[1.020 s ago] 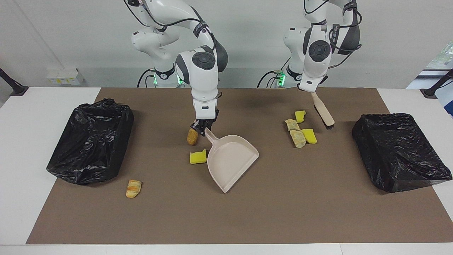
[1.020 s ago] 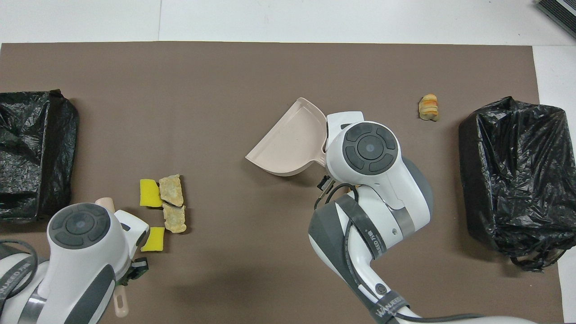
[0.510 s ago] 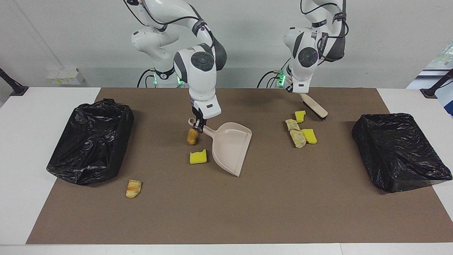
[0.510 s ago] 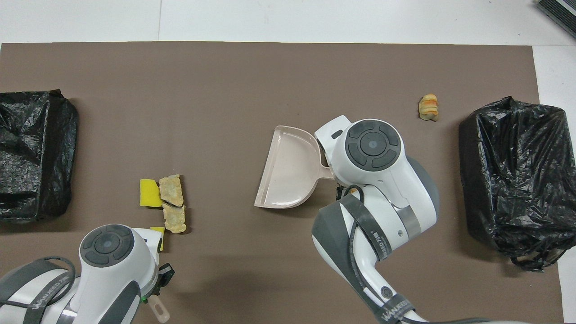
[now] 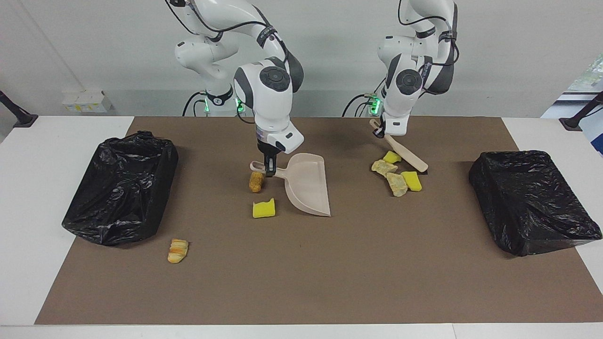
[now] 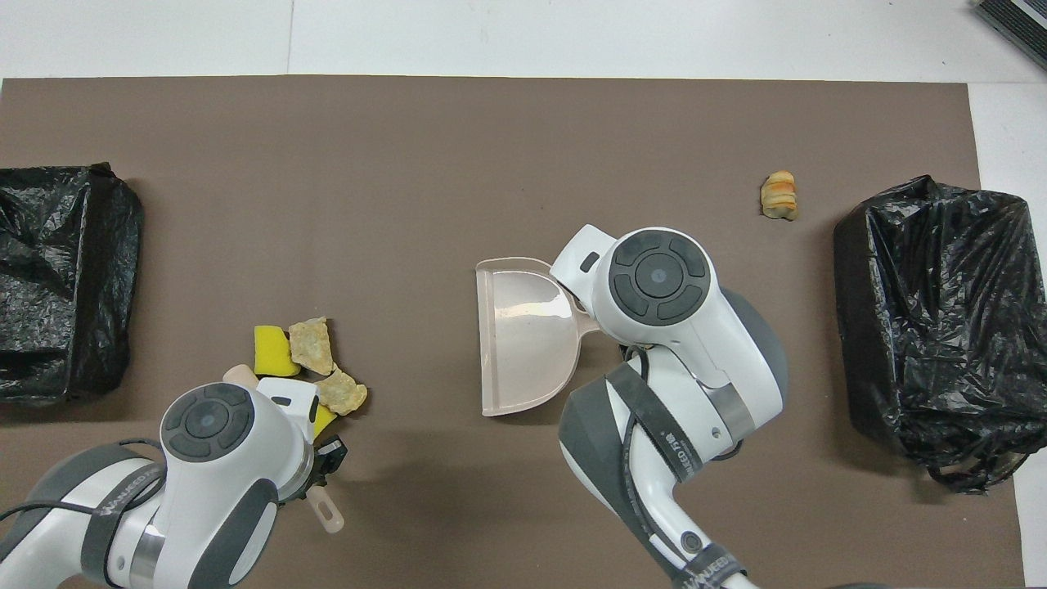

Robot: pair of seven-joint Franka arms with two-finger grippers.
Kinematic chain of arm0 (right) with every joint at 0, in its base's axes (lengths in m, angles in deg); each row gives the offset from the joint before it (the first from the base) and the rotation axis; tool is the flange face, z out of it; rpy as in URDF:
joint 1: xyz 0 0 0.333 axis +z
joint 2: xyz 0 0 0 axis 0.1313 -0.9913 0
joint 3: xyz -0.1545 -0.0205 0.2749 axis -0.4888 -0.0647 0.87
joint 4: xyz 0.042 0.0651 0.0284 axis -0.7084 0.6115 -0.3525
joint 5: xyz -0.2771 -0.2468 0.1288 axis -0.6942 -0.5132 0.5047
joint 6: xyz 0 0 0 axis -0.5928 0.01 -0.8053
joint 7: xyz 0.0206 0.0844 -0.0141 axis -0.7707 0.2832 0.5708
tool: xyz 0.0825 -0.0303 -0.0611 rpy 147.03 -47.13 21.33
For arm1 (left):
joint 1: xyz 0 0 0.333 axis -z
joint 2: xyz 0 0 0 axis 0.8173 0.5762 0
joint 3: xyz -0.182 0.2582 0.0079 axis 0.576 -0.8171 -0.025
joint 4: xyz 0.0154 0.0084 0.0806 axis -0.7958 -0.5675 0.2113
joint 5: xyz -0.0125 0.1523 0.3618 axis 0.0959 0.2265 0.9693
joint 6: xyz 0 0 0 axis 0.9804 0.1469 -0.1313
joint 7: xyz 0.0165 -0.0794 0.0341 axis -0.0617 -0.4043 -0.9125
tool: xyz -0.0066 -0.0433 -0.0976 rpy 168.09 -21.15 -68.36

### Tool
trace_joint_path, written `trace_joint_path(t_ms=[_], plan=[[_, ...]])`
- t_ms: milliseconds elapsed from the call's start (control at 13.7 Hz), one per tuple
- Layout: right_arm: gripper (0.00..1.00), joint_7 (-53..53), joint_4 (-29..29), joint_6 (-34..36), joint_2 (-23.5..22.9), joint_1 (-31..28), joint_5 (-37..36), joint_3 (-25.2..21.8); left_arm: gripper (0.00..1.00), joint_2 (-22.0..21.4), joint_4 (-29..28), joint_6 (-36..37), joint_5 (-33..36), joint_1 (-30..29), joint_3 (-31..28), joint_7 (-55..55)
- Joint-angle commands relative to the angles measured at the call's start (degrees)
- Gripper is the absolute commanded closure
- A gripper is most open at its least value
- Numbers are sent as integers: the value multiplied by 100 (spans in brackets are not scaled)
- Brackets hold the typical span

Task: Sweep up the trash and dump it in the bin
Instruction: 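Sweep the trash pieces into the dustpan with the brush in the left gripper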

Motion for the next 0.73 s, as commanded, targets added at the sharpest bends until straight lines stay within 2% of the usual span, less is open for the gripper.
trace_joint_path(t_ms=[0, 291, 656], plan=[[100, 194, 235, -228, 97, 63, -93, 34, 100, 367, 347, -81, -104, 59, -76, 1023], [100, 158, 288, -440, 89, 169, -243, 26, 100, 358, 338, -90, -95, 102, -68, 2440], [100, 158, 393, -563, 106, 169, -270, 34, 100, 358, 347, -266, -104, 444, -41, 2591]])
